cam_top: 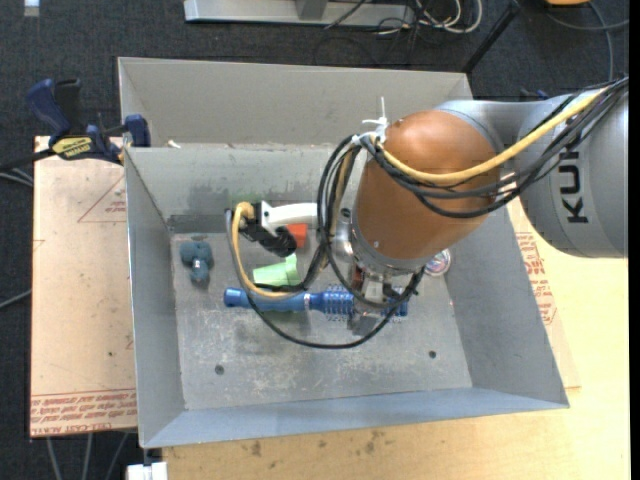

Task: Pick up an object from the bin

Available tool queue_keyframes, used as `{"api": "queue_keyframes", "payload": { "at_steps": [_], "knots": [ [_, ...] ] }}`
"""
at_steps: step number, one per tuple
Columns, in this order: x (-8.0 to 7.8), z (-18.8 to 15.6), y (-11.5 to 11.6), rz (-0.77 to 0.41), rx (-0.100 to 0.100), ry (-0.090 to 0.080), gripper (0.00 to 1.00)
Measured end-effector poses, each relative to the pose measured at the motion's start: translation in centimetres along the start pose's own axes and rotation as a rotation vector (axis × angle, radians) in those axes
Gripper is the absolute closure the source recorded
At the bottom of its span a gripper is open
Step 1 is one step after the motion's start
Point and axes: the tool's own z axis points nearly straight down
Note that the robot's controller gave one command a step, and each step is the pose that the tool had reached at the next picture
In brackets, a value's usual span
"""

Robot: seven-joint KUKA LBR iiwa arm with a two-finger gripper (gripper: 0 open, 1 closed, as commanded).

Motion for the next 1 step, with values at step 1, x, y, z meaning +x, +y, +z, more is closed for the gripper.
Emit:
{"api": "queue_keyframes", "payload": {
  "at_steps": [1],
  "knots": [
    [-0.01,0.01,0.0,0.0,0.0,0.0,1.0]
  ]
}}
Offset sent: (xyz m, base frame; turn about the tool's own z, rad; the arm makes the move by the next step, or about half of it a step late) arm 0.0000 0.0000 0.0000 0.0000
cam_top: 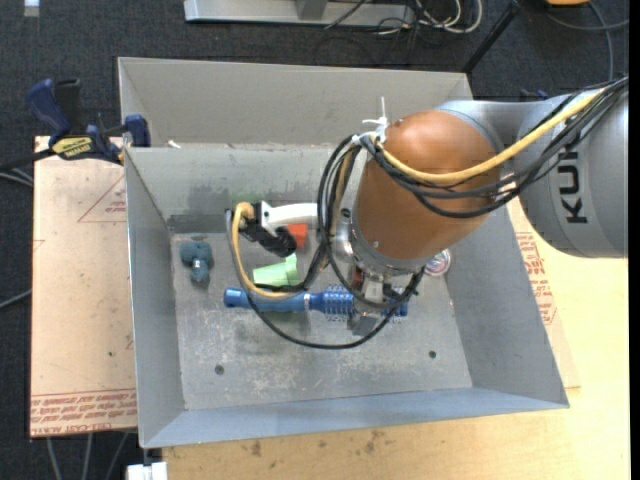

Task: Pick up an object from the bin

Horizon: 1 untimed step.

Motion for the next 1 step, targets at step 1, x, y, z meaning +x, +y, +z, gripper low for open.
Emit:
{"api": "queue_keyframes", "payload": {
  "at_steps": [1],
  "knots": [
    [-0.01,0.01,0.0,0.0,0.0,0.0,1.0]
  ]
}}
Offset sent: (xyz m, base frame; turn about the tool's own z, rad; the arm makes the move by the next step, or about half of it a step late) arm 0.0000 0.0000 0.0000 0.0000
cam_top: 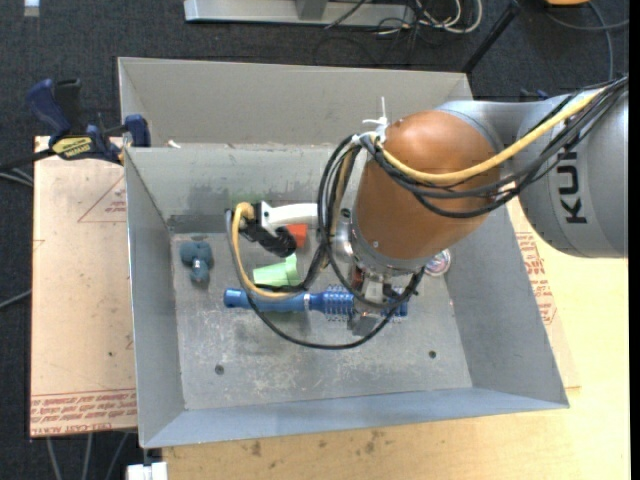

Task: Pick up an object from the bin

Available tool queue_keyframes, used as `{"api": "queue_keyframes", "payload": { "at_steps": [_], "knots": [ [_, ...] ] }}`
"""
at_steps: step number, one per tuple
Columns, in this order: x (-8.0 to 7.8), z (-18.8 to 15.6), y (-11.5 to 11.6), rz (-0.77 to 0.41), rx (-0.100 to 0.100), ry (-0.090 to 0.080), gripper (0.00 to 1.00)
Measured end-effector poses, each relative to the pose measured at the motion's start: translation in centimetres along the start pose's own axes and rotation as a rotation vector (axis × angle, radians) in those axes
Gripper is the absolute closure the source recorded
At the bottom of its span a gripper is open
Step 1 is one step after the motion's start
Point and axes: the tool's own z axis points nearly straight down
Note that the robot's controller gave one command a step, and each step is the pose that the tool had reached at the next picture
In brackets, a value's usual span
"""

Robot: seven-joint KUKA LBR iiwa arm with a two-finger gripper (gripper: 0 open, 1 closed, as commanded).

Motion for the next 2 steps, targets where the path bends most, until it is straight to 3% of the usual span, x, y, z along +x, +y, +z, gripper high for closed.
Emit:
{"api": "queue_keyframes", "payload": {
  "at_steps": [1,2],
  "knots": [
    [0.0,0.0,0.0,0.0,0.0,0.0,1.0],
    [-2.1,4.0,-4.6,0.306,-0.002,0.001,1.0]
  ]
}}
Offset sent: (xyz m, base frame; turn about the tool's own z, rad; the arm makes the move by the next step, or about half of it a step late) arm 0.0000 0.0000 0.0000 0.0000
